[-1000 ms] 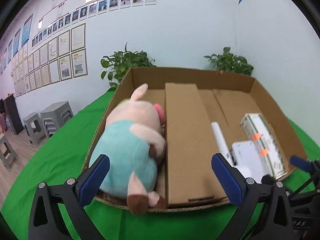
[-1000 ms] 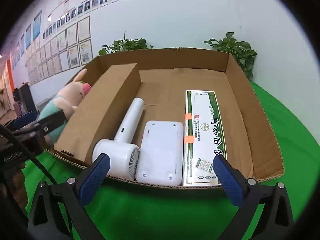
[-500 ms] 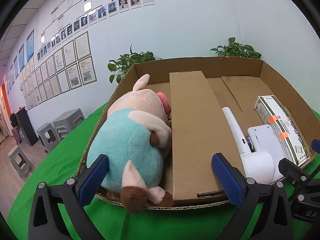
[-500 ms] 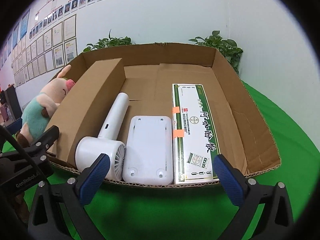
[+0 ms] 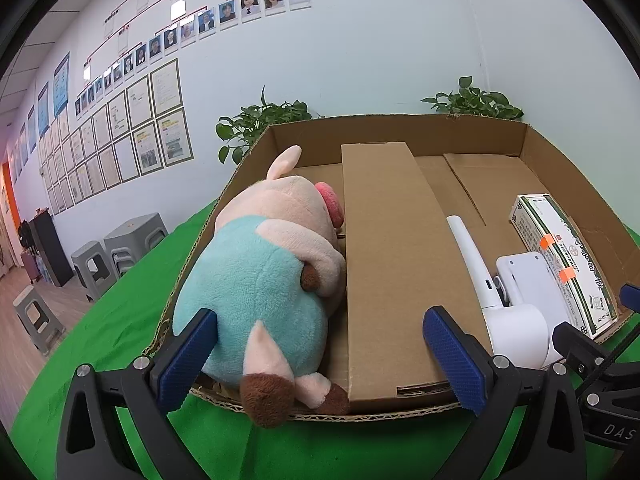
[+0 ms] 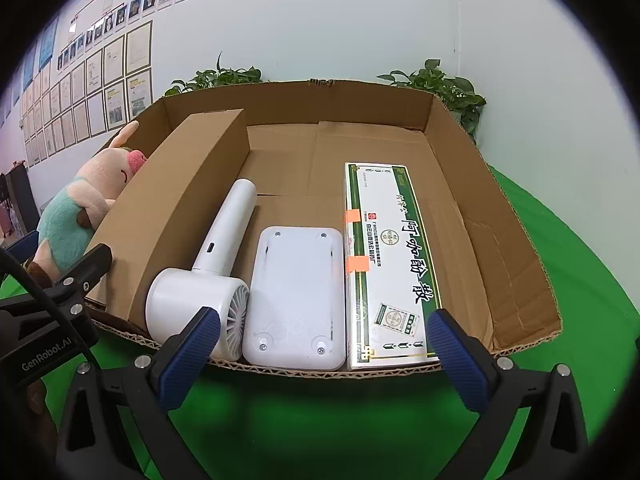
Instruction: Organize objects
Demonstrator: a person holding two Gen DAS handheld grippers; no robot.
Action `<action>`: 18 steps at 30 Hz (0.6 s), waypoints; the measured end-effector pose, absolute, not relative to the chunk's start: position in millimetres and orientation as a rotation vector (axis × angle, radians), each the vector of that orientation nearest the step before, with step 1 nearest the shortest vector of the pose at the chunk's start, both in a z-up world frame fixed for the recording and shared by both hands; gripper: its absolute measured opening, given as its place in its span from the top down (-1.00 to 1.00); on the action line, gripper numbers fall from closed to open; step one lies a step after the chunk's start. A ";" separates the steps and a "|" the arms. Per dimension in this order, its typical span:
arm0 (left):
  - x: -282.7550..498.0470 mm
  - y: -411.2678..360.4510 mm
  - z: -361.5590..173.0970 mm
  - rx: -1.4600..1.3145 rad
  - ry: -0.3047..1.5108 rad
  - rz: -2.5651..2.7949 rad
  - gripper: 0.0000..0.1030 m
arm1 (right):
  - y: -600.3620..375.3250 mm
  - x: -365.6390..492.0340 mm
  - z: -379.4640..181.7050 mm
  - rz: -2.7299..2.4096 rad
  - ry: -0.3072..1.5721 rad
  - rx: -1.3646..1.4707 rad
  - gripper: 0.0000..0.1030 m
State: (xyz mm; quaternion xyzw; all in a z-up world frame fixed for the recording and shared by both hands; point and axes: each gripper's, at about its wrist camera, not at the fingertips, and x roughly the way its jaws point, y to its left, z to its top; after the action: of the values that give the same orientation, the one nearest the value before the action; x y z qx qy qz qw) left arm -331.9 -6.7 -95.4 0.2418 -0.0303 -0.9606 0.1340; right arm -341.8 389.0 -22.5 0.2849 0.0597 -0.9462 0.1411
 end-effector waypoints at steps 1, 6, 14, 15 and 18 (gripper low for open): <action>-332.1 -6.9 -95.6 0.701 -0.084 -2.784 -1.00 | 389.0 -341.6 -22.5 -2.732 0.173 0.822 -1.00; -333.1 -8.1 -96.5 0.700 -0.070 -2.784 -1.00 | 388.9 -341.2 -22.5 -2.733 0.177 0.823 -1.00; -333.4 -9.2 -96.9 0.701 -0.063 -2.784 -1.00 | 388.8 -339.6 -22.4 -2.735 0.182 0.825 -1.00; -333.3 -9.4 -97.1 0.701 -0.062 -2.784 -1.00 | 389.1 -339.5 -22.4 -2.735 0.182 0.825 -1.00; -333.3 -9.3 -97.1 0.701 -0.063 -2.783 -1.00 | 389.1 -339.4 -22.4 -2.735 0.183 0.825 -1.00</action>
State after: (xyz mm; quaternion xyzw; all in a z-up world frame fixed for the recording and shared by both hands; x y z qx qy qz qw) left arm -333.3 -9.3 -97.1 0.2419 -0.0217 -0.9606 0.1349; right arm -339.4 389.1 -22.4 0.2853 0.0634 -0.9462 0.1388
